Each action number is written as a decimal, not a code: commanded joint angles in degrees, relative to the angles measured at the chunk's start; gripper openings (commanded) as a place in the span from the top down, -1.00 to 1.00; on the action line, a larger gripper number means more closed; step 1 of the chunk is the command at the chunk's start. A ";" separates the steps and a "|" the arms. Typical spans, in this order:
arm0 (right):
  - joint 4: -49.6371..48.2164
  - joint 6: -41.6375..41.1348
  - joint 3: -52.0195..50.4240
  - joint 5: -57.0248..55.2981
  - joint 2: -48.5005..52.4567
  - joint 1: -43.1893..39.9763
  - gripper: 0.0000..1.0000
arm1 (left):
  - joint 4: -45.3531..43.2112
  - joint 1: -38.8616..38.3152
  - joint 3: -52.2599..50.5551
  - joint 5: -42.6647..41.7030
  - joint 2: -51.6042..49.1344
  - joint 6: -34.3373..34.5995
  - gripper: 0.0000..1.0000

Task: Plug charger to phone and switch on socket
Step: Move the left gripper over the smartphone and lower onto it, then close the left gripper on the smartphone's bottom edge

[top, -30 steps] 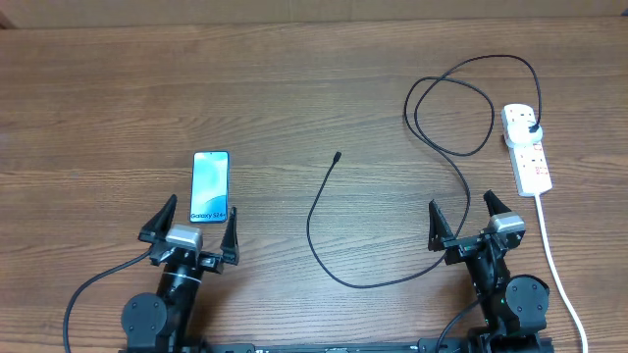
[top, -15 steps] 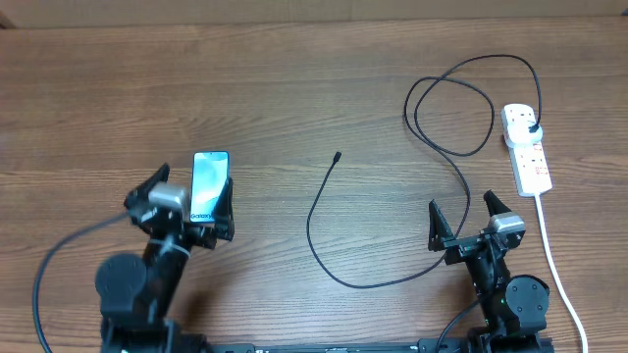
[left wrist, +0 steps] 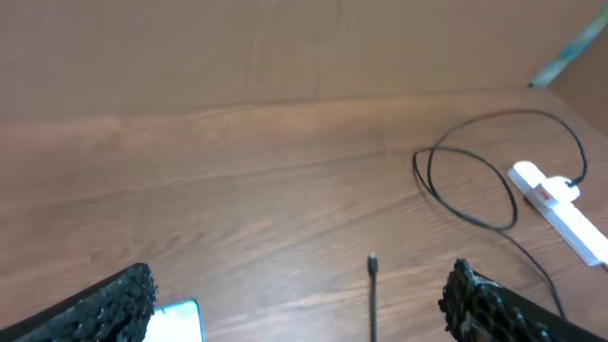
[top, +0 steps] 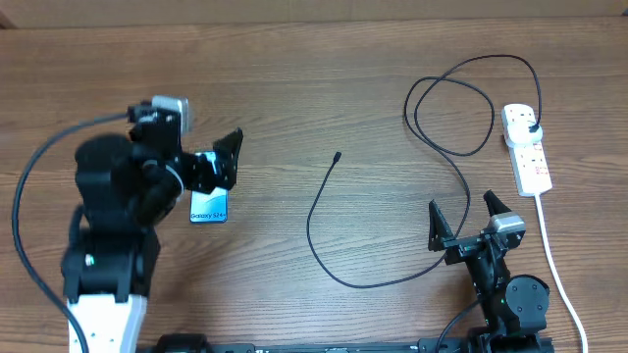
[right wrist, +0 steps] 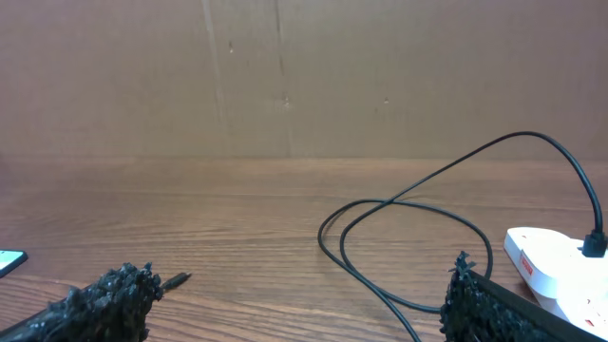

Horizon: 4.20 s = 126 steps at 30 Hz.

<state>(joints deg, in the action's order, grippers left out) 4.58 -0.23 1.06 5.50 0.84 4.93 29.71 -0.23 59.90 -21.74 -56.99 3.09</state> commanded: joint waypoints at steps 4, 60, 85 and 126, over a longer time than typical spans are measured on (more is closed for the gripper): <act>-0.17 0.11 -0.59 -0.72 -0.50 0.26 -1.00 | 10.14 0.26 2.97 -3.54 -6.32 0.76 -0.99; -0.17 0.11 -0.59 -0.74 -0.50 0.26 -1.00 | 28.44 0.39 21.29 18.12 -56.70 -7.48 -0.99; -0.17 0.11 -0.59 -0.72 -0.50 0.26 -1.00 | 23.12 2.03 16.63 17.22 -58.12 -5.16 -1.00; -0.17 0.11 -0.59 -0.74 -0.50 0.26 -1.00 | 22.97 -5.18 9.25 17.25 -58.21 10.73 -0.81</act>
<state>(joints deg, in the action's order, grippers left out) 4.62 -0.21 1.06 5.50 0.84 4.93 51.92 -4.51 71.77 -0.14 -112.51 7.94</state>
